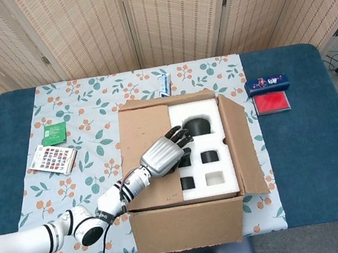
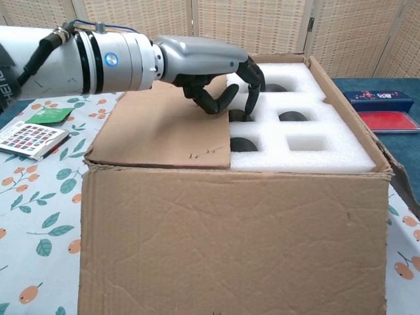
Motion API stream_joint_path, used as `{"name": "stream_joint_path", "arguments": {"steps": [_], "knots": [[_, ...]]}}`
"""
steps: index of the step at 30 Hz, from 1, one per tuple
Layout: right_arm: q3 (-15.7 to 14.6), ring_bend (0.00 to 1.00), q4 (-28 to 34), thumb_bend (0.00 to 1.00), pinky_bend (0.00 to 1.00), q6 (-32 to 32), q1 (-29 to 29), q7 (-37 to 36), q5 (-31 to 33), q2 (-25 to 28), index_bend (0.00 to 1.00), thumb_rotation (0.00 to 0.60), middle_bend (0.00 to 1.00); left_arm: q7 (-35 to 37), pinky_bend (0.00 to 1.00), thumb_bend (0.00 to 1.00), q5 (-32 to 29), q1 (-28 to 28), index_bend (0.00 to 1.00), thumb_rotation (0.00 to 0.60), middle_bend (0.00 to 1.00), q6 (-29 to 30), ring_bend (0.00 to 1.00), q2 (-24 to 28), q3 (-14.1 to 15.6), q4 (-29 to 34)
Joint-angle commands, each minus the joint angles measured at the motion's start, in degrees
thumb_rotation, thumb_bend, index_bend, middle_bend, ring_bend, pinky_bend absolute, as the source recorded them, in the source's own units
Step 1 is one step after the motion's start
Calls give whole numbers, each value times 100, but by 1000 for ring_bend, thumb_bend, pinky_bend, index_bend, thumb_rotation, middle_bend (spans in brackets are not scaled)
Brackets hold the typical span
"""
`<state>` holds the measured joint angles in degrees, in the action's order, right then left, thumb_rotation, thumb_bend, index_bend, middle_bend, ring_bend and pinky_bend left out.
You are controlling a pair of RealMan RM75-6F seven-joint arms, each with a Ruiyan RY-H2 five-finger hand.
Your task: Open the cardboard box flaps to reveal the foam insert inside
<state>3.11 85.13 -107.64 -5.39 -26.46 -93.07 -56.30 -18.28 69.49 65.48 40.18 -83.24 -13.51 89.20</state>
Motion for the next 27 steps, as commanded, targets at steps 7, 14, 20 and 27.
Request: {"name": "stream_joint_path", "arguments": {"steps": [7,14,20,27], "knots": [[24,38,46,516,10,128,10,21,11,20,275,170,8,-190,0,906,-172,20,457,600,175,171,48,55,70,65],[16,36,77,516,10,219,29,68,-41,23,275,169,7,-287,0,907,-221,2,491,600,172,263,48,168,136,124],[31,38,102,516,10,204,6,64,-49,30,275,171,8,-415,0,906,-305,-4,513,600,172,250,48,228,250,42],[24,38,106,516,10,310,31,48,-54,46,275,171,8,-632,0,906,-297,-14,525,600,172,433,48,213,302,61]]}}
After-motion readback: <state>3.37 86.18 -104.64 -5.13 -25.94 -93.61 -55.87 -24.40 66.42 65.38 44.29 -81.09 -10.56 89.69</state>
